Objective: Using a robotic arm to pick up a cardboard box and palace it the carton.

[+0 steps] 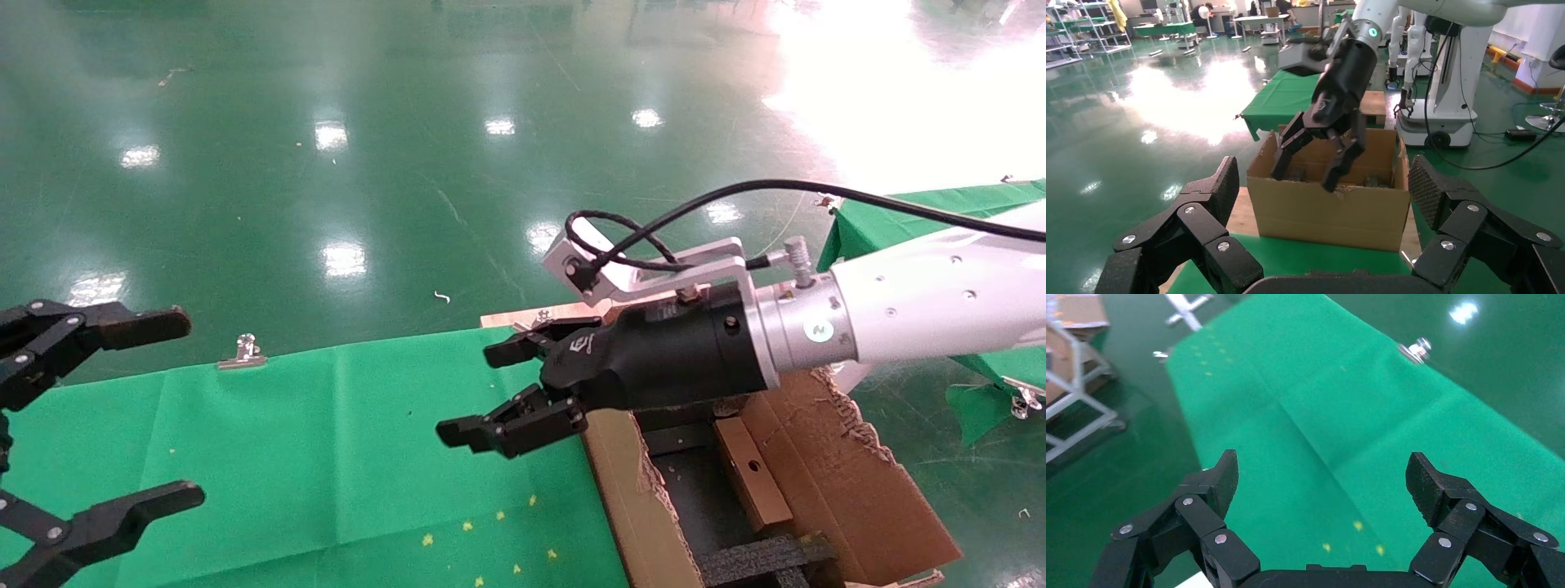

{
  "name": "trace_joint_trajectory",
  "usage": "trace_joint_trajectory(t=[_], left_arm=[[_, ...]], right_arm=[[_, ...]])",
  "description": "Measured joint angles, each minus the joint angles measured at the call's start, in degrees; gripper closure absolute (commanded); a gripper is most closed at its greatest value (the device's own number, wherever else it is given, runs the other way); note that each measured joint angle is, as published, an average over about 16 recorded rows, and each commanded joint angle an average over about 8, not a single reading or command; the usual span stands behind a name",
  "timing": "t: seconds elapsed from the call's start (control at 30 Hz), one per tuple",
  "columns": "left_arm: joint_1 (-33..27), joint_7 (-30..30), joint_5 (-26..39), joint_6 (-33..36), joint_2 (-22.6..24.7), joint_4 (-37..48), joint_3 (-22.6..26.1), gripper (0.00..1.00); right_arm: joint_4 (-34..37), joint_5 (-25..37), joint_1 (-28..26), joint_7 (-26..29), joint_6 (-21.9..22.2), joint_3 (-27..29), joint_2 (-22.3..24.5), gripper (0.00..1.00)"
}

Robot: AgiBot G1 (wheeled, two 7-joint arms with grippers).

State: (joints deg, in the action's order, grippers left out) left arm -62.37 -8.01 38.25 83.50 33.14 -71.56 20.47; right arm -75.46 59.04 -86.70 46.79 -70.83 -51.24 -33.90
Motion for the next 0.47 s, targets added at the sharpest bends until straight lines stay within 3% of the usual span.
trace_joint_trajectory(t=[0.23, 0.47], left_arm=[[0.0, 0.0, 0.0, 0.0, 0.0, 0.0, 0.0, 0.00], [0.0, 0.0, 0.0, 0.0, 0.0, 0.0, 0.0, 0.00]], right_arm=[[0.5, -4.9, 7.1, -10.2, -4.2, 10.0, -0.3, 0.00], [0.8, -7.3, 10.7, -15.4, -6.3, 15.0, -0.5, 0.00]])
